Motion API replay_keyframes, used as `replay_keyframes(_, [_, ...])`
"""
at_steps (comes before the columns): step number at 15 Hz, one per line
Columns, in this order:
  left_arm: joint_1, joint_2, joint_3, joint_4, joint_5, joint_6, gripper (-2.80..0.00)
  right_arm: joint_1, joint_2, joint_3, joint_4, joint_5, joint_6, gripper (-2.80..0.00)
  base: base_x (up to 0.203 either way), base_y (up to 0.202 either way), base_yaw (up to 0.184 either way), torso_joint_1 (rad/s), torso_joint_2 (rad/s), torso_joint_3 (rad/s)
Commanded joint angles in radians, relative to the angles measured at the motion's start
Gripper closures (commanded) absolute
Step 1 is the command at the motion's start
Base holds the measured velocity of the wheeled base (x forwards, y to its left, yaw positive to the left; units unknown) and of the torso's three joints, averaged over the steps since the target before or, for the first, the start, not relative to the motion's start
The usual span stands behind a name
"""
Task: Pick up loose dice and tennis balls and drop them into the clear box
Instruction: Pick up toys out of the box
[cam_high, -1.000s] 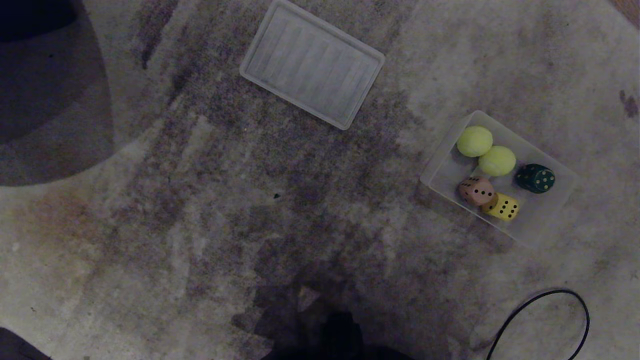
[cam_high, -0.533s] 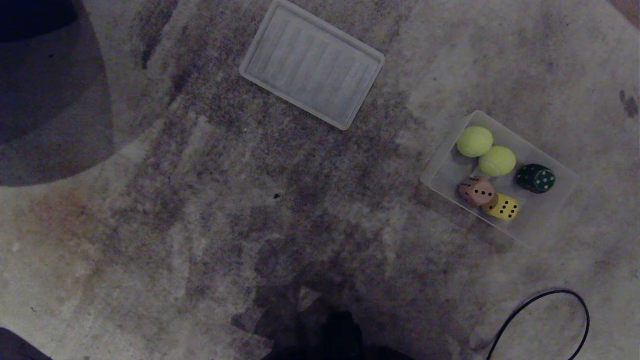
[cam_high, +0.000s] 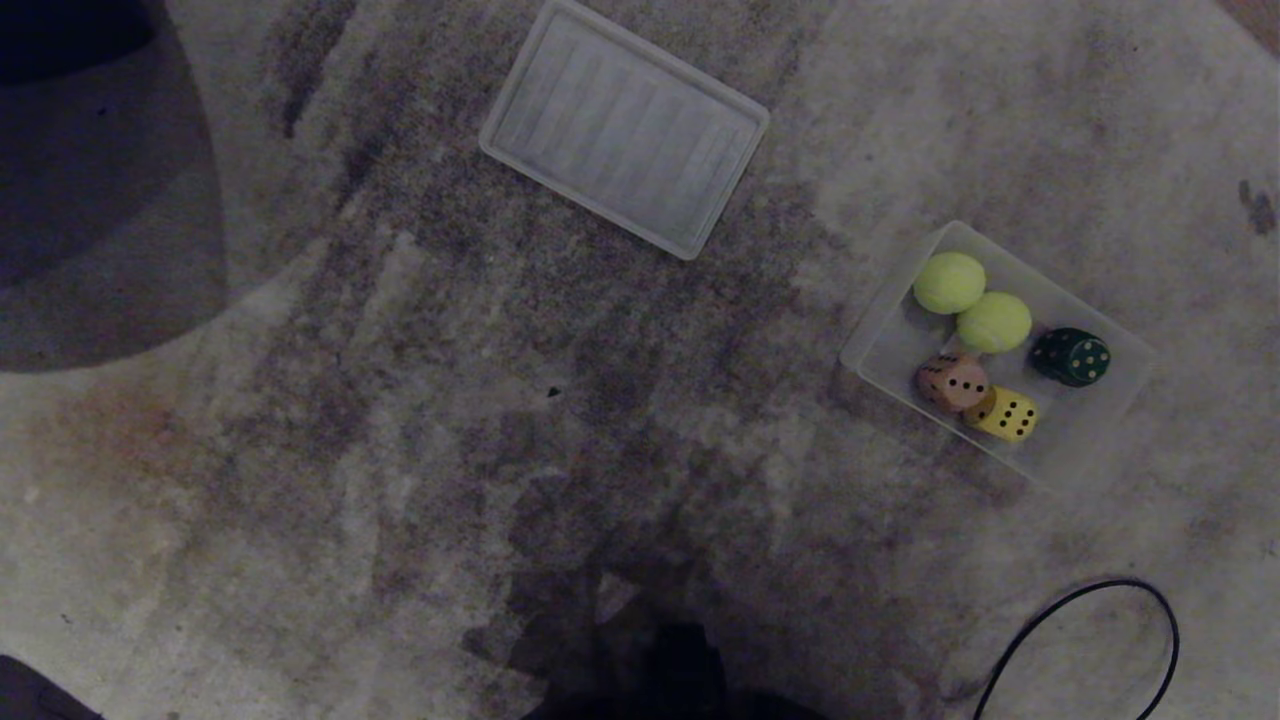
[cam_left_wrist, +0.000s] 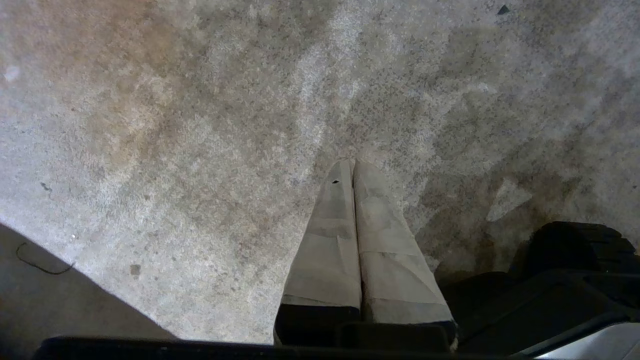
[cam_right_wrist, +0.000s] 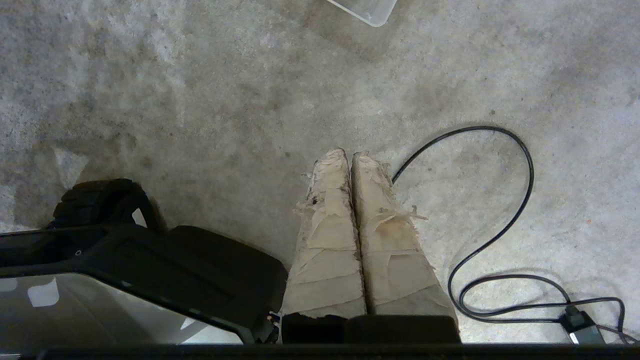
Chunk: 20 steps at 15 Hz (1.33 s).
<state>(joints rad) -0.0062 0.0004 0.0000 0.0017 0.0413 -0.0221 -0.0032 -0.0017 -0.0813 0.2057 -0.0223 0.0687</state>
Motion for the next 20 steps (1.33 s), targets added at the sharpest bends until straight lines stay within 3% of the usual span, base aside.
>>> replay_keyframes(1, [0.0,0.0,0.002,0.0,0.0,0.001,0.0,0.0,0.003,-0.001,0.001,0.0,0.0,0.0,0.0,0.0,0.0,0.002,0.0,0.032])
replay_keyframes(20, [0.0,0.0,0.002,0.0,0.002,-0.004,0.0,0.0,0.003,0.0,0.0,-0.002,0.002,0.0,0.0,0.0,0.0,0.003,0.0,0.192])
